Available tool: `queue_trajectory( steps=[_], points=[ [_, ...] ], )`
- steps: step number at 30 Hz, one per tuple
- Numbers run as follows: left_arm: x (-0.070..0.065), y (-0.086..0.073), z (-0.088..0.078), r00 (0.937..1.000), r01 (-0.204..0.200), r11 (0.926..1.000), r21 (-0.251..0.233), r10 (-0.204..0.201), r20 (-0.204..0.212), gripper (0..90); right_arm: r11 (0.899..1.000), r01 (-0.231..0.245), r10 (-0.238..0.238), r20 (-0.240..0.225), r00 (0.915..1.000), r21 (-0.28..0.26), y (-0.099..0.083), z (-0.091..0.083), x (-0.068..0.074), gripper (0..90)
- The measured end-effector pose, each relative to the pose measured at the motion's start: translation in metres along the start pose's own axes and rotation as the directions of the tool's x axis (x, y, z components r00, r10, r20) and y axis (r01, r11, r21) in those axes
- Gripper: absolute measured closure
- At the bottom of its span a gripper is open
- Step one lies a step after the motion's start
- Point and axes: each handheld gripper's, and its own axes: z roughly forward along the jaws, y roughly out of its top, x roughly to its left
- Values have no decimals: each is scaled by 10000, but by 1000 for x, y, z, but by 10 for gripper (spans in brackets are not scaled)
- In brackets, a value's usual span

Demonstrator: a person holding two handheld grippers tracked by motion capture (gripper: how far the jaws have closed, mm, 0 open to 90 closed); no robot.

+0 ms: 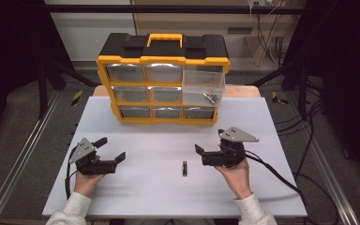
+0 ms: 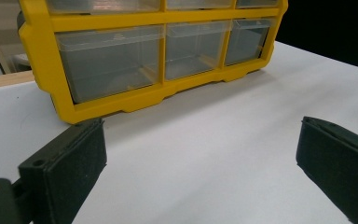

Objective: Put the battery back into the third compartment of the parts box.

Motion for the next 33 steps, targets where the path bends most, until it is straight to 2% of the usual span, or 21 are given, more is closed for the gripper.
queue_trajectory(
  steps=[7,10,16,21,26,33],
  points=[
    [-1,0,0,10000,-18,10000,-12,18,15,13,9992,58,-46,-308,9995,398,-13,14,12,16],
    [0,0,0,10000,-6,10000,-7,6,30,13,9970,158,-124,-446,9989,762,-22,22,18,20],
    [0,0,0,10000,-8,10000,9,8,33,13,9855,502,-414,-573,9975,1621,-39,40,26,29],
    [0,-1,0,10000,13,10000,7,-13,34,13,9731,624,-469,-748,9961,2219,-51,53,31,61],
    [0,-1,0,10000,-6,10000,38,6,36,12,9588,798,-576,-883,9944,2727,-60,65,32,130],
    [0,-1,0,10000,4,10000,16,-4,30,13,9450,890,-504,-1286,9904,3148,-66,73,34,322]
  ],
)
